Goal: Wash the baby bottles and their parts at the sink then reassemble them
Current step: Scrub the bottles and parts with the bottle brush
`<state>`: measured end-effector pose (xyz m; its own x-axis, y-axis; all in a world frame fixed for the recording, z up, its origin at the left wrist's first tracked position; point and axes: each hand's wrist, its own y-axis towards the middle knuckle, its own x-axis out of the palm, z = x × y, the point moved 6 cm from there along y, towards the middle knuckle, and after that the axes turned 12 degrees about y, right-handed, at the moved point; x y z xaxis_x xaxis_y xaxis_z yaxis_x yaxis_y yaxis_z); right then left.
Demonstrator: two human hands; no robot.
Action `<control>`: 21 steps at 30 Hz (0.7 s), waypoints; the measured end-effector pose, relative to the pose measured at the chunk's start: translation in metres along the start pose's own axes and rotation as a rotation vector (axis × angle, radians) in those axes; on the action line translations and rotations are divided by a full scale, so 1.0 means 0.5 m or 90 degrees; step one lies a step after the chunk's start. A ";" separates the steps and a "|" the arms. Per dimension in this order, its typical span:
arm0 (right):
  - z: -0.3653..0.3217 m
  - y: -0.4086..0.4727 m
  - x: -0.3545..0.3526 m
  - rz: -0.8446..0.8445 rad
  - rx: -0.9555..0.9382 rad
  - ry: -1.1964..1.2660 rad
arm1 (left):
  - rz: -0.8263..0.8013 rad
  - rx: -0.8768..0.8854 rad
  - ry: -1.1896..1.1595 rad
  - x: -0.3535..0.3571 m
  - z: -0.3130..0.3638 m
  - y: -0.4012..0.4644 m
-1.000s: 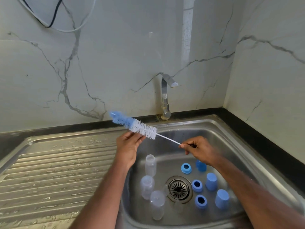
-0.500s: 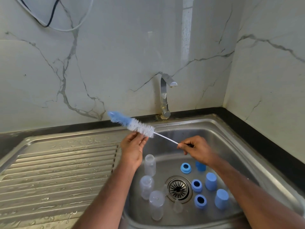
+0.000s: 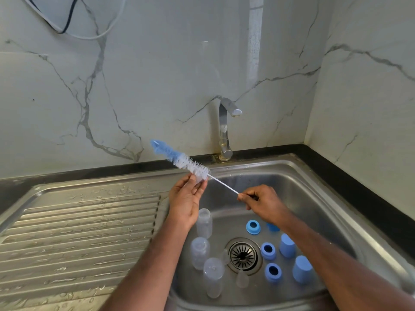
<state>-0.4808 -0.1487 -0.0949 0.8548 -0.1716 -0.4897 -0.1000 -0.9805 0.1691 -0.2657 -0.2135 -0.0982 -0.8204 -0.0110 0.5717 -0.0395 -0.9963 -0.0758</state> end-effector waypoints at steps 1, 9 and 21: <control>-0.001 0.000 0.001 0.011 0.001 0.006 | -0.003 -0.001 -0.002 0.004 -0.002 -0.001; 0.003 -0.001 -0.006 0.011 0.033 0.003 | -0.001 0.010 0.019 0.015 -0.008 -0.011; 0.001 -0.005 0.001 0.007 0.035 0.008 | -0.008 0.004 0.059 0.001 -0.006 -0.004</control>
<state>-0.4806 -0.1464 -0.0960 0.8601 -0.1815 -0.4768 -0.1371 -0.9824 0.1266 -0.2680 -0.2112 -0.1002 -0.8692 0.0084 0.4944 -0.0464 -0.9968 -0.0645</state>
